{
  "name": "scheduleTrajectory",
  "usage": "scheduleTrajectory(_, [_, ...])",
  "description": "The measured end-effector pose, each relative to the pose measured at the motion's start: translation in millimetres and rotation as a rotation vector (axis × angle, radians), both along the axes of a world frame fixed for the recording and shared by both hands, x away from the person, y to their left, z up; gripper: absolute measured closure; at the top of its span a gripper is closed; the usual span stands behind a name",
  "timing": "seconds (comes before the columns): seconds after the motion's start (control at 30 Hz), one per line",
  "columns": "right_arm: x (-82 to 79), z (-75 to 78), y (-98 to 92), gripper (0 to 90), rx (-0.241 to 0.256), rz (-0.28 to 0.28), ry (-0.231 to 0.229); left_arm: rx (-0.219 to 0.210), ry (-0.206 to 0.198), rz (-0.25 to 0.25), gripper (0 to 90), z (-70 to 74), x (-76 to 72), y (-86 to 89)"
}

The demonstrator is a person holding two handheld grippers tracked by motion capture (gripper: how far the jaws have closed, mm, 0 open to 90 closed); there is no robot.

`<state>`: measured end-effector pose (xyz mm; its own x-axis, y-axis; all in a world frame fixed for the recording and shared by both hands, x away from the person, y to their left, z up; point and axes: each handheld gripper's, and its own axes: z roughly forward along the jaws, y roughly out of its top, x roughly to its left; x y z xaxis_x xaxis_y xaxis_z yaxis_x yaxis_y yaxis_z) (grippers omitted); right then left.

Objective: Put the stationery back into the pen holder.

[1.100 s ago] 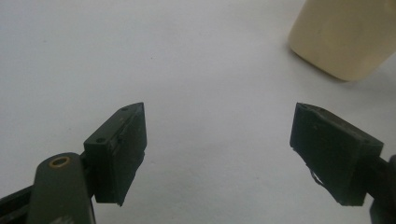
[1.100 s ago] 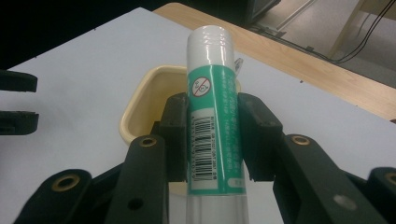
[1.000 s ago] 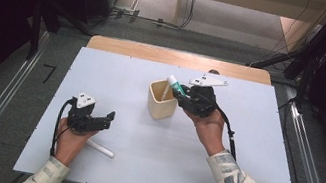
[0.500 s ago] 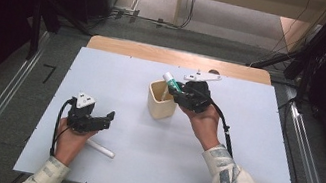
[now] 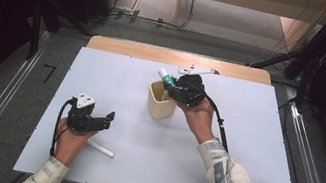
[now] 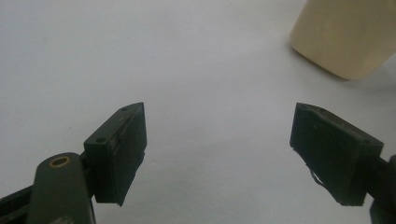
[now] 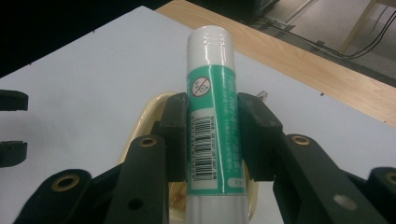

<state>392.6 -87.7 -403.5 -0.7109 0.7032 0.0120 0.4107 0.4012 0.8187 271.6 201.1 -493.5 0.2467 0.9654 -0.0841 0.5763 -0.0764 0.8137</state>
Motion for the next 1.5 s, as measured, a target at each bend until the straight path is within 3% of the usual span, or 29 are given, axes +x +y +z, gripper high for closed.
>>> scheduleTrajectory(1.3, [8.7,-18.9,17.6,62.3,-0.035,0.013,0.02,0.003,0.007,-0.003,19.3,-1.0,0.1,1.2])
scheduleTrajectory(1.5, [8.0,-21.3,16.6,57.4,-0.039,0.014,0.039,0.005,0.007,-0.003,19.3,-1.1,0.1,1.0])
